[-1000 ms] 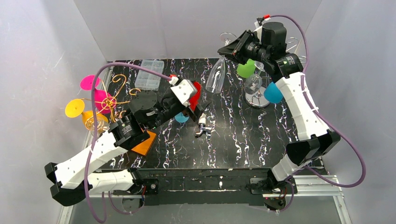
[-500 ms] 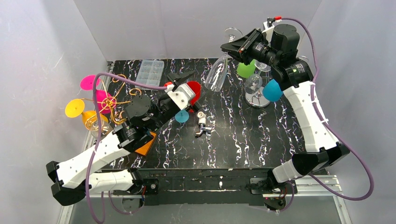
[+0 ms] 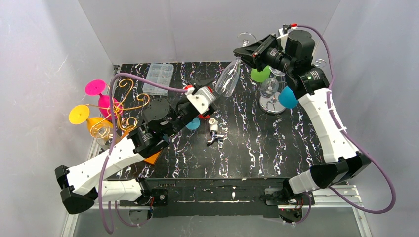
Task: Take the wine glass off the wine glass rack
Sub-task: Place the wine glass at the center of the board.
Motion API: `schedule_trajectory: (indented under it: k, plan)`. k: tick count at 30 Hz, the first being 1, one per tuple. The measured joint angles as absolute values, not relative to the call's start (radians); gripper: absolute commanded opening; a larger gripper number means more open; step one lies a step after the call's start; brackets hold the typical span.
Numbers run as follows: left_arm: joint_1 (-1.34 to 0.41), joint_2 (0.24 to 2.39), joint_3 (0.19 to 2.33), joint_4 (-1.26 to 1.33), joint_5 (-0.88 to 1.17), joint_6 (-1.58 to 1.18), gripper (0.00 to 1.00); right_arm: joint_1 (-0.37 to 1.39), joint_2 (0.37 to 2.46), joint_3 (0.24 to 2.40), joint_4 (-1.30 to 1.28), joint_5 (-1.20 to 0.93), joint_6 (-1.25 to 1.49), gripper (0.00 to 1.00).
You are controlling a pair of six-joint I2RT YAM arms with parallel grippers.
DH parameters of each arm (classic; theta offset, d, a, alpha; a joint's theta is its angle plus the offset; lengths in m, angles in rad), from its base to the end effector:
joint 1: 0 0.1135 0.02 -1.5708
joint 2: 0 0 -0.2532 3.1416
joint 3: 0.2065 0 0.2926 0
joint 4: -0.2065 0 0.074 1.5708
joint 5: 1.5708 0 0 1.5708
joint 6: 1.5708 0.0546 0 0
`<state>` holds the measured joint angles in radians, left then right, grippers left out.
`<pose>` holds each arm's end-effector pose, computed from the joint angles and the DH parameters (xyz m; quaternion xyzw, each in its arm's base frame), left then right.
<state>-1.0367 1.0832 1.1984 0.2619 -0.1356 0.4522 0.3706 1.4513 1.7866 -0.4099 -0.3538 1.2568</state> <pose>0.1581 -0.2528 0.4769 0.3387 0.4504 -0.2013 0.8012 0.3337 0.1500 0.5064 0.2012 0.7032 0.5753 0.3662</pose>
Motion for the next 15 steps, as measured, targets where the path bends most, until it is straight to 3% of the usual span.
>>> schedule_trajectory:
  k: [15]
  plan:
    - [-1.052,1.145,1.227,0.313,-0.200,0.430,0.21,0.370,1.342,1.655,-0.345,-0.293,1.342,0.01]
